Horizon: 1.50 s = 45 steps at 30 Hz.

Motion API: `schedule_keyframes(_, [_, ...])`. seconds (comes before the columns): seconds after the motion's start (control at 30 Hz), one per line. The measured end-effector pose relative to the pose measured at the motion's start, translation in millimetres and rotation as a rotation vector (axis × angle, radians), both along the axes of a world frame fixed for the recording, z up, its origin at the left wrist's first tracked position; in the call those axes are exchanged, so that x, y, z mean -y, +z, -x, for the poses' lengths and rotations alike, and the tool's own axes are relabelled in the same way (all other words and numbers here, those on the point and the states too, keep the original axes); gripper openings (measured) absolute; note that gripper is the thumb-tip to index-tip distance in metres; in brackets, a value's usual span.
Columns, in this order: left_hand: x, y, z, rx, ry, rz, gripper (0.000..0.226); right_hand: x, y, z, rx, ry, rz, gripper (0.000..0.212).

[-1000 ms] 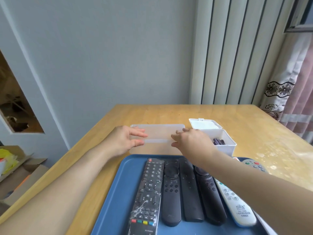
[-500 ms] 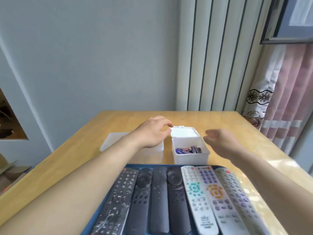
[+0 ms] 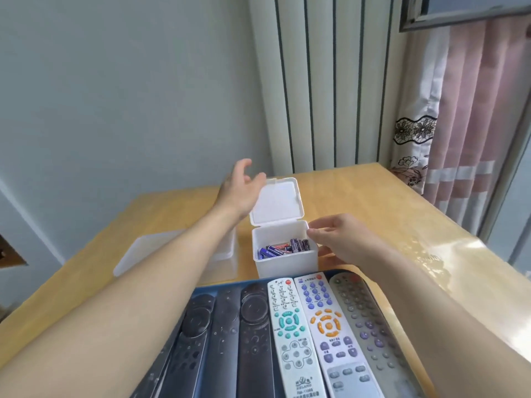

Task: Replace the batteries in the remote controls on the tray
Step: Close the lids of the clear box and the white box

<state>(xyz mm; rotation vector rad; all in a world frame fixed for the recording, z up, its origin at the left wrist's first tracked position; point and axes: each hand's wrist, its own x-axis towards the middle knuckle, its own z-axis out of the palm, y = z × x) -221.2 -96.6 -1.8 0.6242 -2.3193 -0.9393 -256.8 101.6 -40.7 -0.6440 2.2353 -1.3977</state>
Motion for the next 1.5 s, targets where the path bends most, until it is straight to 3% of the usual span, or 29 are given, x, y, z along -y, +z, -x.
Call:
schedule_keyframes(0.07, [-5.4, 9.0, -13.6, -0.118, -0.080, -0.185, 0.033, -1.4, 0.4, 1.5, 0.088, 0.004, 0.038, 0.027])
schedule_keyframes(0.1, [-11.6, 10.1, -23.5, -0.052, -0.174, -0.213, 0.035, -2.6, 0.8, 1.9, 0.132, -0.011, 0.065, 0.026])
schedule_keyframes(0.23, [-23.0, -7.0, -52.4, 0.377, -0.430, 0.136, 0.009, -4.3, 3.1, 3.0, 0.138, -0.035, 0.129, 0.035])
schedule_keyframes(0.37, [-24.9, -8.0, -60.0, 0.419, -0.429, 0.210, 0.017, -1.9, 5.3, 0.0, 0.004, 0.075, 0.035, 0.054])
schedule_keyframes(0.53, [-30.7, -3.6, -66.9, 0.493, -0.437, 0.298, 0.033, 2.7, 9.6, -1.9, 0.054, 0.096, 0.046, 0.064])
schedule_keyframes(0.7, [-39.6, -2.1, -64.6, 0.541, -0.439, 0.385, 0.023, 2.3, 7.4, -3.4, 0.010, 0.107, 0.017, 0.069])
schedule_keyframes(0.77, [-39.0, -6.4, -67.6, 0.513, -0.444, 0.330, 0.024, -0.2, 10.5, -7.3, -0.024, 0.110, 0.021, 0.064])
schedule_keyframes(0.87, [-23.2, -12.2, -86.4, 0.320, -0.346, 0.337, 0.024, -2.5, 15.3, -10.2, -0.118, 0.185, -0.092, 0.047])
schedule_keyframes(0.9, [-13.7, -13.3, -96.3, 0.335, -0.304, 0.389, 0.037, -2.4, 17.1, -11.2, -0.143, 0.208, -0.130, 0.045])
schedule_keyframes(1.0, [11.8, -21.9, -132.4, 0.620, -0.187, 0.474, 0.077, 7.4, 19.2, -20.7, -0.245, 0.215, -0.206, 0.045])
schedule_keyframes(1.07, [16.7, -30.8, -142.9, 0.650, -0.165, 0.490, 0.073, 16.3, 17.4, -29.8, -0.317, 0.189, -0.213, 0.043])
schedule_keyframes(1.2, [16.5, -36.2, -139.1, 0.515, -0.160, 0.506, 0.051, 28.5, 10.9, -40.7, -0.447, 0.165, -0.240, 0.034])
schedule_keyframes(1.37, [12.4, -36.7, -149.5, 0.416, -0.185, 0.484, 0.053, 8.4, 25.0, -49.1, -0.433, 0.207, -0.410, 0.055])
schedule_keyframes(1.5, [-16.4, -24.5, -181.6, 0.406, -0.322, 0.414, 0.047, -29.6, 43.6, -74.8, -0.450, 0.362, -0.664, 0.091])
